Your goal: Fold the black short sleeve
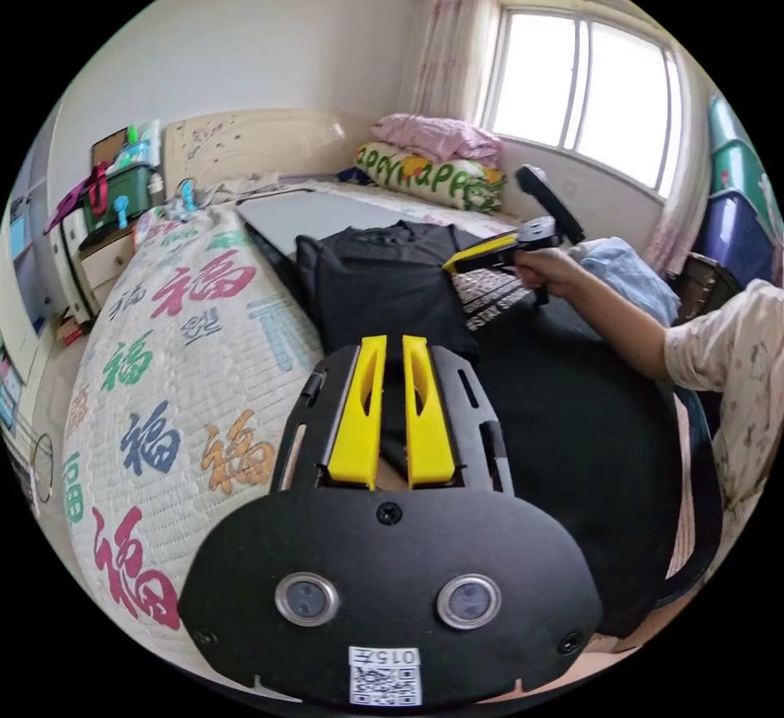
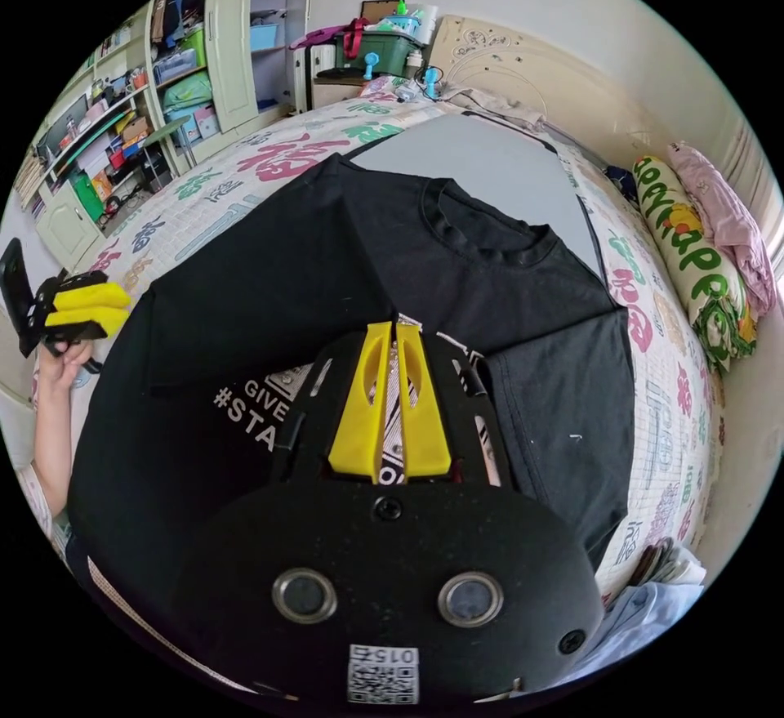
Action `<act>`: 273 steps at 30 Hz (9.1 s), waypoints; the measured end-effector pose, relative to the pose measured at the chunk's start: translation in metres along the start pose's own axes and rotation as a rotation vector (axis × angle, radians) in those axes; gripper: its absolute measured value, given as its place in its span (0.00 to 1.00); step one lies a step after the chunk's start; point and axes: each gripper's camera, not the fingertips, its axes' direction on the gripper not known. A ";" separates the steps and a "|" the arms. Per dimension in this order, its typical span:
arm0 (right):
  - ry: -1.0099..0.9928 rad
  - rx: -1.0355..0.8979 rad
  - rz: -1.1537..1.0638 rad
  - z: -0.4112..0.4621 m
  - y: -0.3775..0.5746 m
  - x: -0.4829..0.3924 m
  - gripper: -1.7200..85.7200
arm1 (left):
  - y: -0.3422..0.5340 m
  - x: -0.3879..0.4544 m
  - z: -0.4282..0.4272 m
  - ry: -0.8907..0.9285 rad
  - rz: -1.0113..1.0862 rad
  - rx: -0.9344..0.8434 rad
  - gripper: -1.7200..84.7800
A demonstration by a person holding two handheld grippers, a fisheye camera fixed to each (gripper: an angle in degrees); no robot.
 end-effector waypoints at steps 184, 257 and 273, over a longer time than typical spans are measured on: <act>-0.369 0.234 0.747 -0.430 0.483 0.163 0.06 | -0.043 -0.075 -0.346 -0.454 -0.563 0.016 0.02; -0.368 0.062 0.876 -0.566 0.744 0.200 0.10 | -0.525 0.070 -0.240 0.034 -0.048 -0.049 0.12; -0.475 0.264 0.837 -0.578 0.817 0.274 0.03 | -0.786 0.112 0.162 -0.038 -0.072 -0.484 0.16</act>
